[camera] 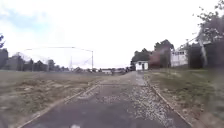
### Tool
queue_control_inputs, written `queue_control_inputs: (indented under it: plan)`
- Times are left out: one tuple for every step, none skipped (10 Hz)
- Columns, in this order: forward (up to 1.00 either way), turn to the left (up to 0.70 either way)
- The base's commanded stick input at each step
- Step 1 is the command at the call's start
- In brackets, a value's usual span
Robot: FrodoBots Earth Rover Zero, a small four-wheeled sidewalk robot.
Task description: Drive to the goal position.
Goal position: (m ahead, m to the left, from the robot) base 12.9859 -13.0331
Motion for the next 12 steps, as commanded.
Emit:
queue_control_inputs:
  plan:
    - [0.60, 0.01]
    - [0.60, 0.01]
    - [0.60, 0.01]
    - [0.60, -0.02]
    - [0.60, -0.12]
    - [0.60, -0.14]
    - [0.60, -0.14]
    - [0.60, -0.14]
    - [0.60, -0.14]
    - [0.60, -0.14]
    - [0.60, -0.14]
    - [0.60, -0.14]
